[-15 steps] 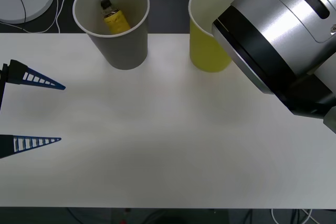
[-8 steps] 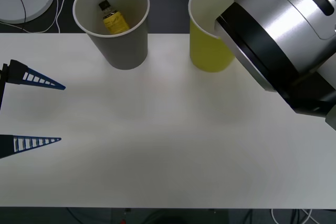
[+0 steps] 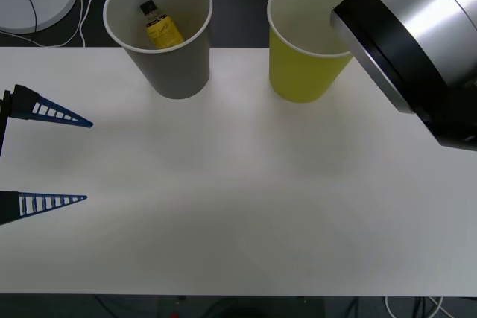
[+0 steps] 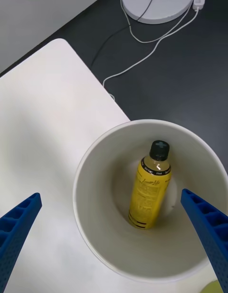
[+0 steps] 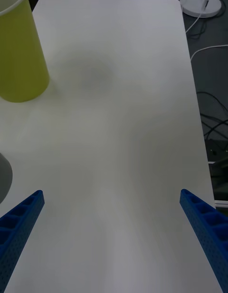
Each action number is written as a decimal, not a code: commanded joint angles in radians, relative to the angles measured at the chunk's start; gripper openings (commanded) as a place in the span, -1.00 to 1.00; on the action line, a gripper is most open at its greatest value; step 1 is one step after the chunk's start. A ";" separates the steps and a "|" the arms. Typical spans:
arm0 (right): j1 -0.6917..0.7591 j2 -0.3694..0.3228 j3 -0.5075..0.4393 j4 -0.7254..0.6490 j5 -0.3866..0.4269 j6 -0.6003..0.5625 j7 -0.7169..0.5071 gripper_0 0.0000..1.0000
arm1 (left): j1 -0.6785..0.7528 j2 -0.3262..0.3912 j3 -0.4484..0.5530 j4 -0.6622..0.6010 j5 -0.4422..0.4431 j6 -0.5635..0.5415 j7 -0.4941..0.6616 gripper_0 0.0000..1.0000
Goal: Put the can into the green bin and the plastic bottle into the gray bin
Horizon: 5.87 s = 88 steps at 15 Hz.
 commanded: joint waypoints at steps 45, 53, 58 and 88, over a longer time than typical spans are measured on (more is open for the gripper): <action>1.092 -0.967 0.046 -1.714 -0.524 0.341 -0.002 1.00 | 0.000 0.000 0.000 0.000 0.000 0.000 0.000 1.00; 1.282 -1.153 0.043 -1.751 -0.734 0.530 0.194 1.00 | 0.000 0.000 0.000 0.000 0.000 0.000 0.000 1.00; 1.366 -1.228 0.006 -1.764 -0.817 0.573 0.326 1.00 | 0.000 0.000 0.000 0.000 0.000 0.000 0.000 1.00; 2.086 -1.165 -0.712 -1.741 -1.084 0.211 1.000 1.00 | 0.000 0.000 0.000 0.000 0.000 0.000 0.000 1.00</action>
